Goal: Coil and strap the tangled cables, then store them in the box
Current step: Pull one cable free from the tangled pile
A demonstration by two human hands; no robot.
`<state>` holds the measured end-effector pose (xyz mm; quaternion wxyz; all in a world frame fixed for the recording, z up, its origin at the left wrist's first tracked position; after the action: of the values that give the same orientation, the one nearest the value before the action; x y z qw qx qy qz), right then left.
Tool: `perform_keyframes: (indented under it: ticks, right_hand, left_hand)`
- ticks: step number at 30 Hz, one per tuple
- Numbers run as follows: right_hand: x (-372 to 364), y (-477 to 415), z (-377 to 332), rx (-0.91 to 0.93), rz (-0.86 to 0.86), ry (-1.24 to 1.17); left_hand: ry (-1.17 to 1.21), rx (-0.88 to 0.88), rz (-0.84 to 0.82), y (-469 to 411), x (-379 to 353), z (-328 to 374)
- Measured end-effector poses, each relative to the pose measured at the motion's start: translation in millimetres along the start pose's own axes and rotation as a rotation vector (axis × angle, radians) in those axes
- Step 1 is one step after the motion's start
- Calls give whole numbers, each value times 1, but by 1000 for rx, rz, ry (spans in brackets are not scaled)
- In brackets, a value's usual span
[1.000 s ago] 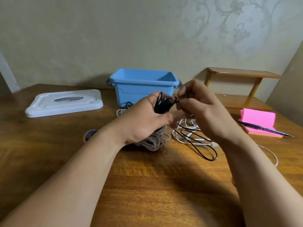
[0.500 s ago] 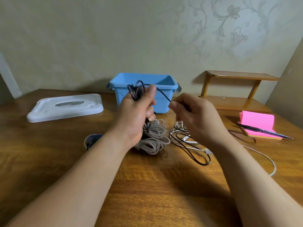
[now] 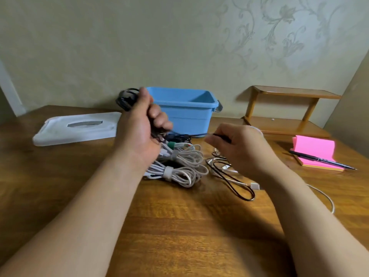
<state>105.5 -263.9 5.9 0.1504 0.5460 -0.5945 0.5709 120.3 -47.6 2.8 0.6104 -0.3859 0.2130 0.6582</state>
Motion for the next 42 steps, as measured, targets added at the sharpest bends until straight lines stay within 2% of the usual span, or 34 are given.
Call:
perform_keyframes:
  ticks: [3,8,10,12,15,18,20,26,28,32,34,36,39,40,42]
  right_hand:
    - [6,-1,12,-50,-45,-50]
    - [12,2,5,-87,-86,-480]
    - [11,2,-1,-82,-105,-649]
    - [12,3,-7,-46,-104,-680]
    - [17,3,-8,-19,-58,-590]
    - [17,2,-3,-35,-58,-517]
    - [12,3,-7,-25,-54,-496]
    - [-4,9,-44,90,67,-384]
    - [-9,9,-43,85,45,-344]
    - [-9,6,-28,13,-106,-227]
    - [-1,5,-19,6,-138,-194]
    - [7,3,-13,-15,-116,-370]
    - [5,1,-12,-109,-124,-854]
    - [4,1,-12,-131,-139,-951]
    - [0,1,-8,-170,-124,-972]
  left_hand:
    - [-260,-50,-39,-1,6,6]
    - [-824,-63,-342,16,-19,-26]
    - [-908,13,-468,24,-27,-42]
    - [-980,48,-544,32,-33,-51]
    - [-1011,-76,-396,27,-29,-36]
    - [-686,-84,-253,19,-22,-27]
    - [-519,-42,-239,21,-25,-33]
    - [-452,-3,-306,31,-33,-51]
    - [-432,-54,-234,30,-32,-44]
    - [-215,-143,-34,14,-14,-15]
    - [-258,-171,7,8,-4,-5]
    - [-389,-129,-85,12,-9,-9]
    - [-722,-89,-353,25,-30,-32]
    - [-836,-86,-450,30,-35,-40]
    - [-1001,-41,-557,38,-37,-54]
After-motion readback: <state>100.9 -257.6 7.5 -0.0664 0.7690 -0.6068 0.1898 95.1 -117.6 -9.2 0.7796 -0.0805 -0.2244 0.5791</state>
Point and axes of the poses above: each hand's wrist, its own y-axis away from the middle knuckle, its own x-axis out of the back of the hand, z = x × y, the point moved 8 cm from there along -y, towards the middle knuckle, and after that the axes turned 7 degrees about y, right-handed, at the moved point
